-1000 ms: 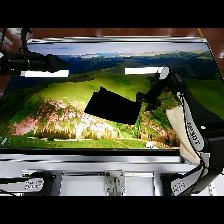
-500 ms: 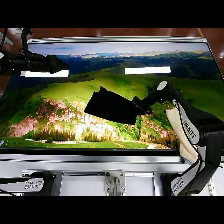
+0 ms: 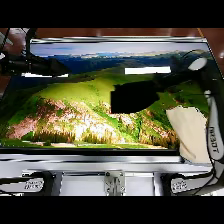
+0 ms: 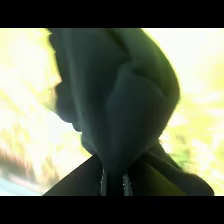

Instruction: Fold the shirts.

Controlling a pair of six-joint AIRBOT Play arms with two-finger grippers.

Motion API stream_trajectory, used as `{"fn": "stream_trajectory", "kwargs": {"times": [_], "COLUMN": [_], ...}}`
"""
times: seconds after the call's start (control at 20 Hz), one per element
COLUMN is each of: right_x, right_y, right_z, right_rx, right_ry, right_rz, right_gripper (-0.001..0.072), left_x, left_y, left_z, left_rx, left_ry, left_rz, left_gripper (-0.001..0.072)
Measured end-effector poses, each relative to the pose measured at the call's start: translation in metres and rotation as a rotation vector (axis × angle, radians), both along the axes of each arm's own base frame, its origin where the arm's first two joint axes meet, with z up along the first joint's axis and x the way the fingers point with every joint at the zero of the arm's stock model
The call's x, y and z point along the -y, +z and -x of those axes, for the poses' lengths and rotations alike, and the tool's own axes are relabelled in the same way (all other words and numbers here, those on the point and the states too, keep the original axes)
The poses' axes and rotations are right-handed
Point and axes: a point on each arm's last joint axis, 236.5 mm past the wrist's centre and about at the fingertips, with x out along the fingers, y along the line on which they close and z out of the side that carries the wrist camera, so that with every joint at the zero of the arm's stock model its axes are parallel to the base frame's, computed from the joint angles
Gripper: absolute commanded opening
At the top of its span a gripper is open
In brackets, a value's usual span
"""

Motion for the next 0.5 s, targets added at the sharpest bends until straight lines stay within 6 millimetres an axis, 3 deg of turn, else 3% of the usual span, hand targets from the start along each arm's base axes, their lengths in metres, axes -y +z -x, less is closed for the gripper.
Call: {"fn": "stream_trajectory", "kwargs": {"times": [0.1,0.25,0.5], "right_x": [0.051,0.126,0.221], "right_y": [0.035,0.063,0.064], "right_z": [0.009,0.042,0.112], "right_rx": [0.029,0.011,-0.151], "right_ry": [-0.082,-0.21,-0.413], "right_rz": [0.037,0.102,0.213], "right_gripper": [0.0057,0.0057,0.0056], "left_x": [0.001,0.003,0.005], "left_y": [-0.002,-0.004,-0.007], "left_z": [0.005,0.014,0.026], "left_rx": [-0.015,-0.036,-0.07], "left_ry": [-0.018,-0.046,-0.091], "left_rz": [-0.002,-0.006,-0.012], "left_gripper": [0.0036,0.0037,0.0036]}}
